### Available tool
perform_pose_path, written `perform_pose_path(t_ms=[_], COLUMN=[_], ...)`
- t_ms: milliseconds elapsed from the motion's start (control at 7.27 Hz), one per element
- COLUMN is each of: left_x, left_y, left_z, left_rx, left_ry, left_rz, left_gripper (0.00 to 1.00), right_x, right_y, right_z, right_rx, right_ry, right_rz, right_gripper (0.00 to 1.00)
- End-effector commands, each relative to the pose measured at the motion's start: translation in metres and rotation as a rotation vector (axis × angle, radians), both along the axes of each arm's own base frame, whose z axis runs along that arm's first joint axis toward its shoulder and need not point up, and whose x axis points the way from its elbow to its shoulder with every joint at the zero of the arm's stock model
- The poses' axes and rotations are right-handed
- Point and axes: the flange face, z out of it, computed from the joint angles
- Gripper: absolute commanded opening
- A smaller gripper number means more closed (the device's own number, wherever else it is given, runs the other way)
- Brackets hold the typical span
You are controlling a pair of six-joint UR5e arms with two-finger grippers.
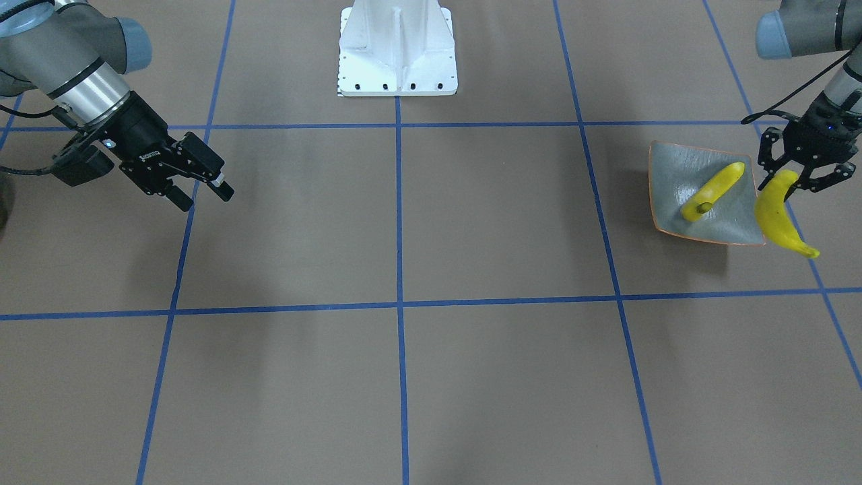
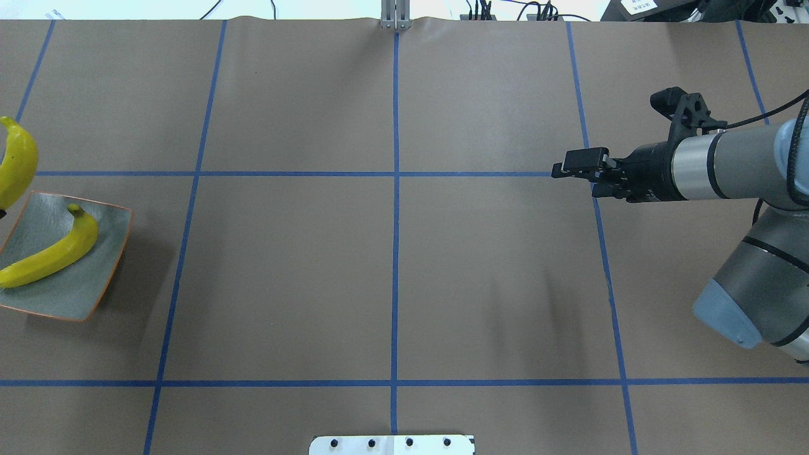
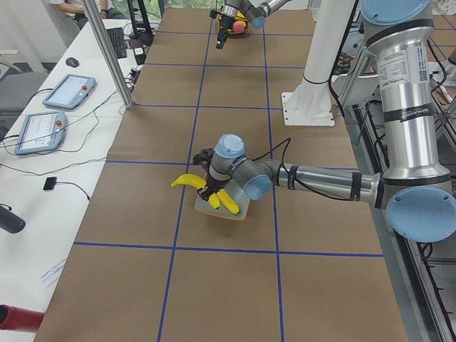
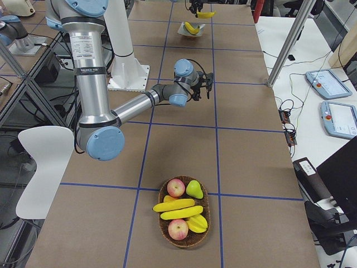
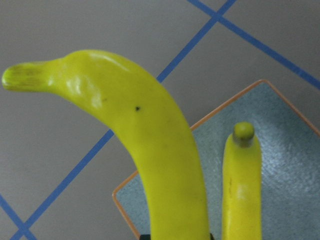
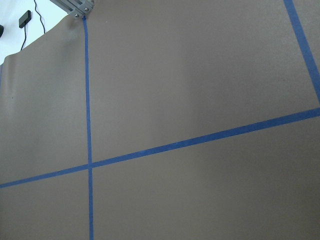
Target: Transfer all bananas from basket to plate
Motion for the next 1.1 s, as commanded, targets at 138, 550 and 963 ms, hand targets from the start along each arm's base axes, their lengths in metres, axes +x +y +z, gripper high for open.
perform_pose_path(t_ms=[138,550,963], left_x=[0.027,0.037,0.041], left_y=[0.004,0.010,0.013], left_z=[0.013,0.017,0.021], left_rx=[0.009,-0.014,-0.031], left_ry=[-0.090,-0.106,-0.116], left_rz=[0.025,0.051,0.064], left_gripper=[0.00,0.00,0.00], right_x=[0.001,0.002,0.003], right_y=[0.001,0.001,0.001], right_z=[0.002,0.005,0.007], right_rx=[-0.003,-0.010,-0.014], right_ry=[0.002,0.006,0.007], right_rz=[0.003,0.005,0.006], right_gripper=[1.00,1.00,1.00])
